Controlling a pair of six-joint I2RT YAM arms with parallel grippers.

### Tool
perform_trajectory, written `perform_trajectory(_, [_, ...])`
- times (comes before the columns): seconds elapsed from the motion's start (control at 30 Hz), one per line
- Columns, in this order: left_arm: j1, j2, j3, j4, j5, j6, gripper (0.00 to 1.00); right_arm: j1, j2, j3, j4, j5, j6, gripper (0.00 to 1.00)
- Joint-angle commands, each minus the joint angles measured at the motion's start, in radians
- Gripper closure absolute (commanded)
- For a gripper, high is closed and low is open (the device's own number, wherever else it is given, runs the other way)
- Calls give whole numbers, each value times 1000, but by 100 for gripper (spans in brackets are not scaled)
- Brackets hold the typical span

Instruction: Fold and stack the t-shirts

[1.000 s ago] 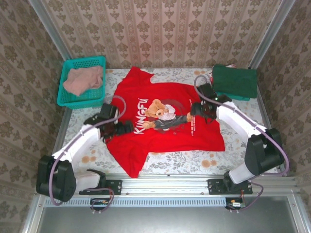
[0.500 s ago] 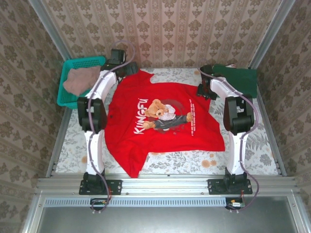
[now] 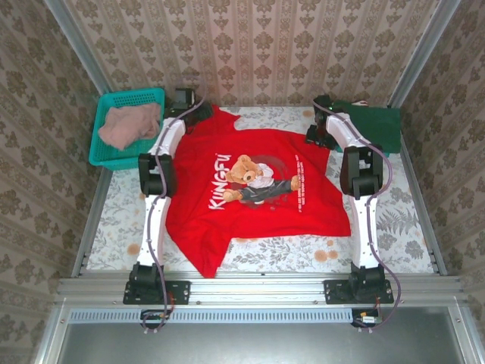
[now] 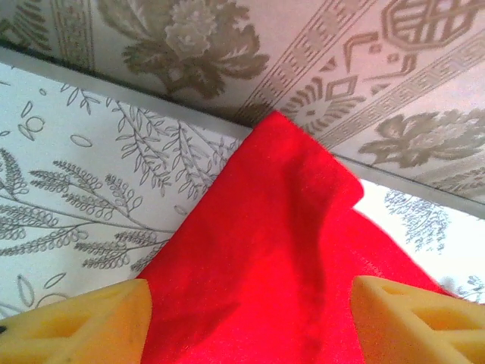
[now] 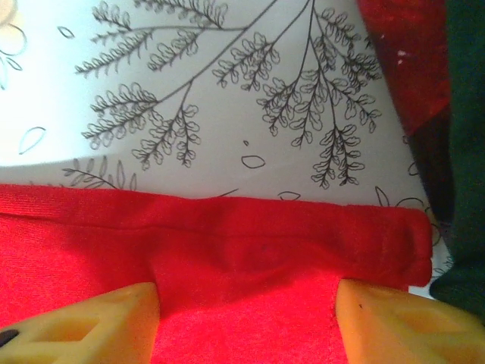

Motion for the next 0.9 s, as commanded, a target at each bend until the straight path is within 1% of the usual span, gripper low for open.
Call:
perform_trajectory(0.0, [20, 50, 26, 5, 66, -28, 43, -8, 26, 27, -74, -60, 14, 41])
perform_trajectory(0.03, [21, 53, 27, -7, 68, -24, 45, -9, 25, 24, -67, -65, 12, 44])
perform_trajectory(0.1, [31, 59, 27, -41, 78, -29, 54, -10, 30, 27, -63, -83, 7, 55])
perform_trajectory(0.13, [36, 62, 26, -50, 88, -35, 57, -11, 29, 30, -63, -83, 6, 59])
perform_trajectory(0.17, [41, 64, 27, -56, 101, -37, 64, -11, 26, 30, -63, -78, 6, 62])
perform_trajectory(0.23, [51, 66, 27, -72, 117, -43, 75, -11, 15, 28, -54, -82, -5, 70])
perform_trajectory(0.3, [57, 64, 29, -79, 132, -40, 91, -11, 4, 29, -46, -89, -13, 80])
perform_trajectory(0.33, [57, 60, 27, -82, 139, -40, 93, -11, -3, 31, -42, -93, -16, 82])
perform_trajectory(0.4, [57, 50, 27, -77, 166, -39, 100, -10, -23, 28, -39, -101, -19, 89])
perform_trajectory(0.5, [54, 16, 27, -82, 185, -19, 100, -10, -62, 24, -31, -121, -28, 99])
perform_trajectory(0.6, [52, -32, 26, -124, 173, 8, 100, -8, -119, -5, -16, -137, -36, 100])
perform_trajectory(0.67, [49, -76, 20, -183, 153, 32, 100, -5, -166, -51, 6, -147, -40, 100])
perform_trajectory(0.77, [28, -176, -65, -260, 72, 87, 100, 2, -250, -159, 56, -153, -44, 100])
perform_trajectory(0.87, [-5, -291, -199, -291, -53, 141, 100, 7, -320, -263, 103, -156, -48, 100])
